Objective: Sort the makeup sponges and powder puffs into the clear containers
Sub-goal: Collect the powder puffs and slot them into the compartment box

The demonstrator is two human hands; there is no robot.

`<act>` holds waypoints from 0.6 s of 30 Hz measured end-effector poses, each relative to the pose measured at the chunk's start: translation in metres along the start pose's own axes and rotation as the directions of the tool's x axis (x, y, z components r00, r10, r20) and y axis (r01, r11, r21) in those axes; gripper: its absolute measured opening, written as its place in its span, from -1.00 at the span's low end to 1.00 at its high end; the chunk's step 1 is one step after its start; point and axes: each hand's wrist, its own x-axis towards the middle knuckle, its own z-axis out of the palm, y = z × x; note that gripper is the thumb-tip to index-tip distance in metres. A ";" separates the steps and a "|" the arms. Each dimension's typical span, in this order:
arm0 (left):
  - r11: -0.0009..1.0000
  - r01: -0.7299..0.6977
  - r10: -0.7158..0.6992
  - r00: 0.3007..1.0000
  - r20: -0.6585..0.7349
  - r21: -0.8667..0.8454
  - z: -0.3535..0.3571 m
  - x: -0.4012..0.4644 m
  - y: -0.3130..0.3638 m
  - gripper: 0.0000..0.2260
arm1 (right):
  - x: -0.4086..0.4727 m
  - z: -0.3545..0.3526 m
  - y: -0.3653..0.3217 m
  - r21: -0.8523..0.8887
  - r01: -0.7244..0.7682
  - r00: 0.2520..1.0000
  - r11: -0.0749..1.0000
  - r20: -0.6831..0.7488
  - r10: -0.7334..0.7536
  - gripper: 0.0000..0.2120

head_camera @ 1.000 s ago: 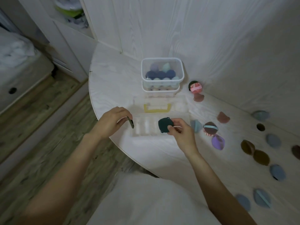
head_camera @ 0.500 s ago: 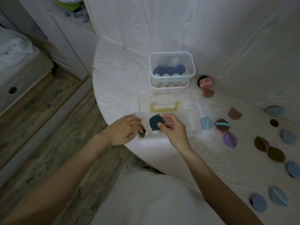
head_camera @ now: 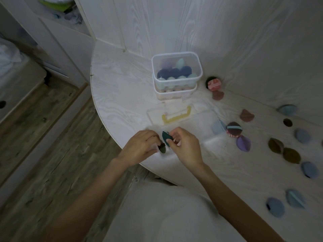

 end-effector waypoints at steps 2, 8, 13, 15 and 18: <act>0.996 0.090 -0.089 0.993 -0.071 0.009 0.002 -0.005 0.004 -0.70 | -0.002 0.008 -0.004 -0.199 0.115 0.993 0.973 -0.002 -0.117 -0.82; 0.980 0.199 -0.198 0.976 -0.090 0.005 0.006 -0.009 0.010 -0.66 | 0.000 0.022 -0.010 -0.544 0.257 0.966 0.799 0.174 -0.192 -0.60; 0.970 0.243 -0.244 0.966 -0.085 -0.027 0.007 -0.013 0.013 -0.65 | 0.004 0.020 -0.014 -0.652 0.336 0.941 0.680 0.262 -0.214 -0.64; 0.969 0.246 -0.248 0.965 -0.082 -0.033 0.009 -0.014 0.013 -0.67 | 0.008 0.022 -0.019 -0.655 0.371 0.928 0.658 0.296 -0.228 -0.69; 0.962 0.270 -0.274 0.958 -0.086 -0.050 0.009 -0.016 0.013 -0.67 | 0.012 0.026 -0.022 -0.608 0.367 0.924 0.704 0.323 -0.204 -0.73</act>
